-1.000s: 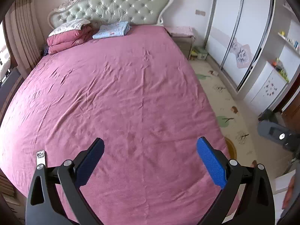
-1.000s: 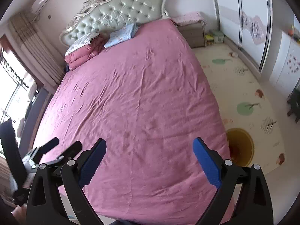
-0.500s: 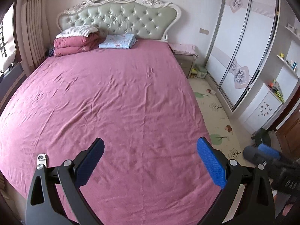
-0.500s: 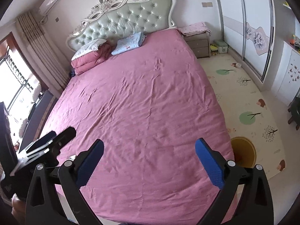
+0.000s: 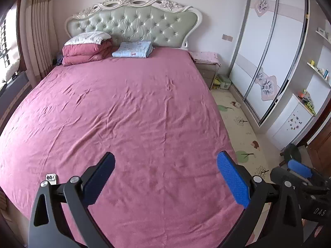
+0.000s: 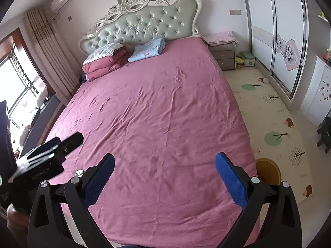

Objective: Collect trash

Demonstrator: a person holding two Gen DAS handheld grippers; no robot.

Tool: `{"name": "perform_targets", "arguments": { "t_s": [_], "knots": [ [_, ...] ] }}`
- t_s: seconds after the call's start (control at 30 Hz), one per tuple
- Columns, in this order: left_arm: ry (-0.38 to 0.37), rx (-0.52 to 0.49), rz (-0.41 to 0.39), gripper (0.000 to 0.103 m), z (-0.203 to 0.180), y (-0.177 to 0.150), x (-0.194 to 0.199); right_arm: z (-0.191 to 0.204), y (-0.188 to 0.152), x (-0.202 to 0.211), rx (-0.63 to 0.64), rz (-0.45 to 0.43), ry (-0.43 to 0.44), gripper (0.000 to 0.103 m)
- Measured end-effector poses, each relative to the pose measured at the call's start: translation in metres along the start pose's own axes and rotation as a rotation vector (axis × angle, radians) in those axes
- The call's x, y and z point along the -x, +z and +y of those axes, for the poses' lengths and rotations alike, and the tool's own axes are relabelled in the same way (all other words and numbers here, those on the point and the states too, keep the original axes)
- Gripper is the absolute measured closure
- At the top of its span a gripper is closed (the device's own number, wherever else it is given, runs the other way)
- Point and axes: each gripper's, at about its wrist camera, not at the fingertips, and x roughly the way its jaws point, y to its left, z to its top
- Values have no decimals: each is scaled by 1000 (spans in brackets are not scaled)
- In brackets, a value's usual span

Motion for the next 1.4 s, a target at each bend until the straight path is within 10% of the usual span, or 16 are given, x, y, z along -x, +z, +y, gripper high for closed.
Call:
{"name": "perform_targets", "arguments": {
  "t_s": [1.4],
  "knots": [
    [-31,31,36,4,5,-3,-4,-8,-4,0,-32,2,0,9]
  ]
}}
